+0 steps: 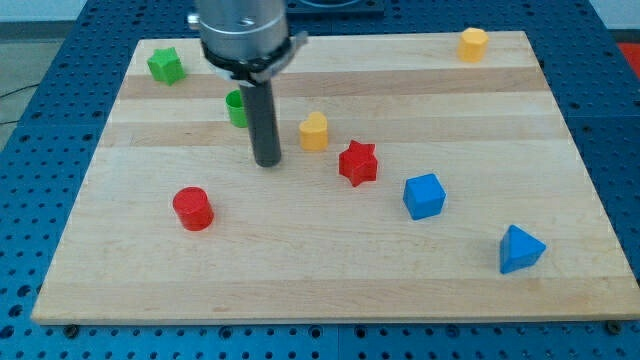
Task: Push the red circle towards the bottom left of the board
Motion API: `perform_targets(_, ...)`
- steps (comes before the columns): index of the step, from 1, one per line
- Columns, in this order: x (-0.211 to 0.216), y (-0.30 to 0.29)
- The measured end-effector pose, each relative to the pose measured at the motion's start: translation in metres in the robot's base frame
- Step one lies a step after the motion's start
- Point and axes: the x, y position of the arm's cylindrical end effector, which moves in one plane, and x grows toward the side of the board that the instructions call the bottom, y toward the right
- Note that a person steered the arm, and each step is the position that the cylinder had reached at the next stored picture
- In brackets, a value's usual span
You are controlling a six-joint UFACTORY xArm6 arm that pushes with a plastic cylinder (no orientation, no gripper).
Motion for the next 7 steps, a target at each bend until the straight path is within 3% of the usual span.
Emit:
perform_targets(2,-0.064,0.062)
perform_targets(3,-0.072,0.087)
perform_targets(5,-0.053,0.012)
perform_targets(7,-0.005,-0.008)
